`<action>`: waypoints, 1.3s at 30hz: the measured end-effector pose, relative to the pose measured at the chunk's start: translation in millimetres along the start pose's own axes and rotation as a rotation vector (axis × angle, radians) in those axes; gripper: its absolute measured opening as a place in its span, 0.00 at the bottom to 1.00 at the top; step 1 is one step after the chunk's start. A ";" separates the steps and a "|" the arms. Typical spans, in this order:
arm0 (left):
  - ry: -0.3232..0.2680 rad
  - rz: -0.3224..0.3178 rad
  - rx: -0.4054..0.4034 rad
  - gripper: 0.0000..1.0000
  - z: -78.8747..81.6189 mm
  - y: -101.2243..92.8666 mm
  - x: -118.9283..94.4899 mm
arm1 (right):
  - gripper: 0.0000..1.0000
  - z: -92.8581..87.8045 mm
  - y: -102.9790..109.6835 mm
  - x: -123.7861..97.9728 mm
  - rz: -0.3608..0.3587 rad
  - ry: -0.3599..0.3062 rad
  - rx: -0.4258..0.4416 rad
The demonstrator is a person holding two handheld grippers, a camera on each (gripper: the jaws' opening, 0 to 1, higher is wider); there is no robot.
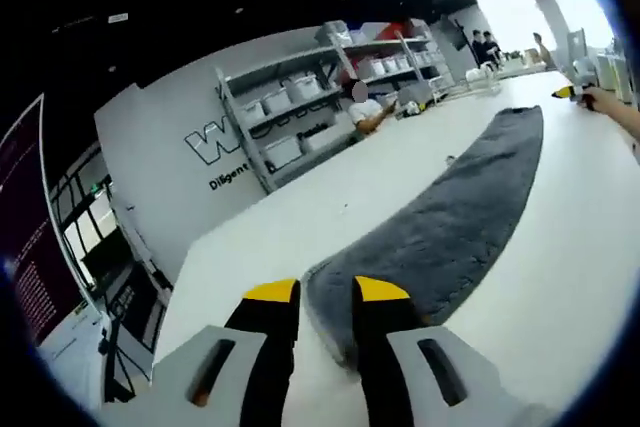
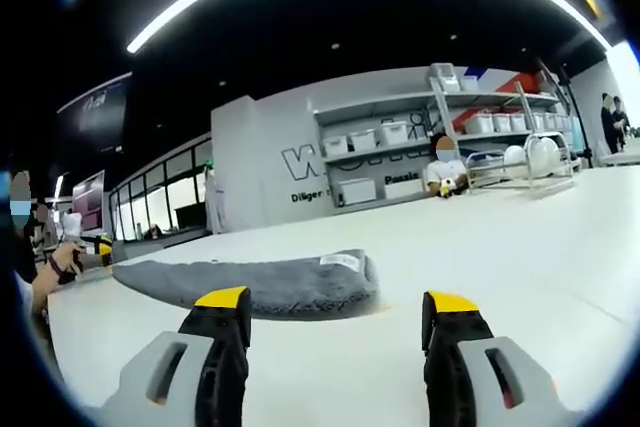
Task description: Open the folded towel by lifting each exposed corner and separating the folded layers until the towel lies flat within the target outline without major curled edges
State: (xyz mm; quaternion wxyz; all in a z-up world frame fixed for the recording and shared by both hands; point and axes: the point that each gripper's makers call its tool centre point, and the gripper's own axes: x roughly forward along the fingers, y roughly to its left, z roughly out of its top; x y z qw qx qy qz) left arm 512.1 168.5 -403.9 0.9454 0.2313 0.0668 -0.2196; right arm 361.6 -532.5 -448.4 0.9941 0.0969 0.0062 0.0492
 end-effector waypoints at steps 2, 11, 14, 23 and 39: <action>-0.031 -0.063 -0.071 0.25 4.3 -11.4 1.9 | 0.69 -0.2 0.0 -0.1 -0.001 0.001 0.000; -0.073 -0.161 -0.151 0.36 8.8 -25.6 6.9 | 0.69 -3.1 1.7 -0.4 -0.009 0.013 -0.008; -0.082 -0.202 -0.190 0.39 10.3 -33.3 6.9 | 0.69 -2.9 1.0 -0.3 -0.009 0.012 -0.006; -0.121 -0.271 -0.192 0.51 14.1 -49.2 14.7 | 0.69 -3.2 1.3 -0.4 -0.009 0.015 -0.008; -0.175 -0.330 -0.277 0.90 23.2 -55.7 16.2 | 0.69 -3.3 3.6 -0.8 -0.007 0.014 -0.007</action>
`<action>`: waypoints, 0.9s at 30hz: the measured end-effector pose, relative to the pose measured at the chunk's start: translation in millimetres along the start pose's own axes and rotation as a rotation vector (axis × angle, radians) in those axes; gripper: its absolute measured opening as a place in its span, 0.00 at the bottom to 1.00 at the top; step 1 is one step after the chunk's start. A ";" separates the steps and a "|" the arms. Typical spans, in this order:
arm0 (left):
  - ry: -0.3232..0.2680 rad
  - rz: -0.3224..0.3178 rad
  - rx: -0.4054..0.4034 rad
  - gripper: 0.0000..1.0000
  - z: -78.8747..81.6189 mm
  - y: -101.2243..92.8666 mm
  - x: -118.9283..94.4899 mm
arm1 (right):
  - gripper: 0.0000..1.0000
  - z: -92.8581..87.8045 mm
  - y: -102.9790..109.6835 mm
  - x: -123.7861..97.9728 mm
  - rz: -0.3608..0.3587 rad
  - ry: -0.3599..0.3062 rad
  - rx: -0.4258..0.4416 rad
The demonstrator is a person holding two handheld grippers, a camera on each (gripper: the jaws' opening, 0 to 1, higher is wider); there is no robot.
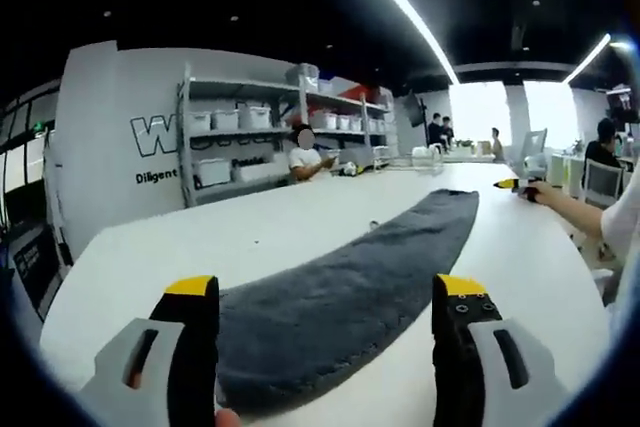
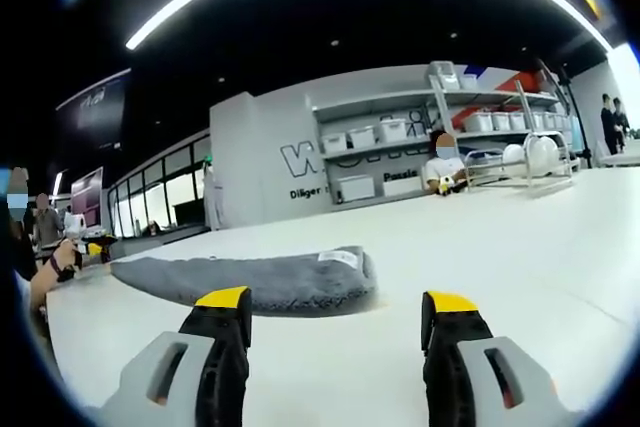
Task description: Open the folded towel by lifting each exposed corner and separating the folded layers until the towel lies flat within the target outline without major curled edges
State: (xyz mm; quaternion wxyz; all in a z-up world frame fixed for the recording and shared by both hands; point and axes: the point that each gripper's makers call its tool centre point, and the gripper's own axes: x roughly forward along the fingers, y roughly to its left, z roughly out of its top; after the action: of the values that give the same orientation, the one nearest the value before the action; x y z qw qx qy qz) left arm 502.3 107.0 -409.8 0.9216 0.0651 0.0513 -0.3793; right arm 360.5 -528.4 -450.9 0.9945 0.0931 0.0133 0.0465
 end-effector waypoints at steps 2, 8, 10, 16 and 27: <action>0.004 0.003 -0.005 0.94 -0.6 0.6 -0.3 | 0.69 0.1 0.0 -0.1 0.000 -0.001 0.001; 0.024 0.002 -0.032 0.99 -2.4 2.4 -2.1 | 0.69 -0.1 0.7 -0.3 0.001 -0.002 0.003; 0.040 0.007 -0.045 0.99 -4.6 4.6 -2.5 | 0.69 -0.2 -0.1 -0.2 0.000 -0.001 0.001; 0.060 0.035 -0.030 0.99 -9.8 12.4 -3.2 | 0.69 -2.3 2.0 1.9 0.009 0.013 -0.005; 0.081 0.055 -0.032 0.99 -15.6 19.9 -3.4 | 0.72 -9.7 13.6 9.5 0.042 0.070 -0.059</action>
State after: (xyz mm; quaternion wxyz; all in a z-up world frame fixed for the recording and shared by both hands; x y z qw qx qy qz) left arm 513.3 125.9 -423.1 0.9297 0.0670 0.0928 -0.3500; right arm 368.4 -512.5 -458.0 0.9945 0.0622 0.0449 0.0712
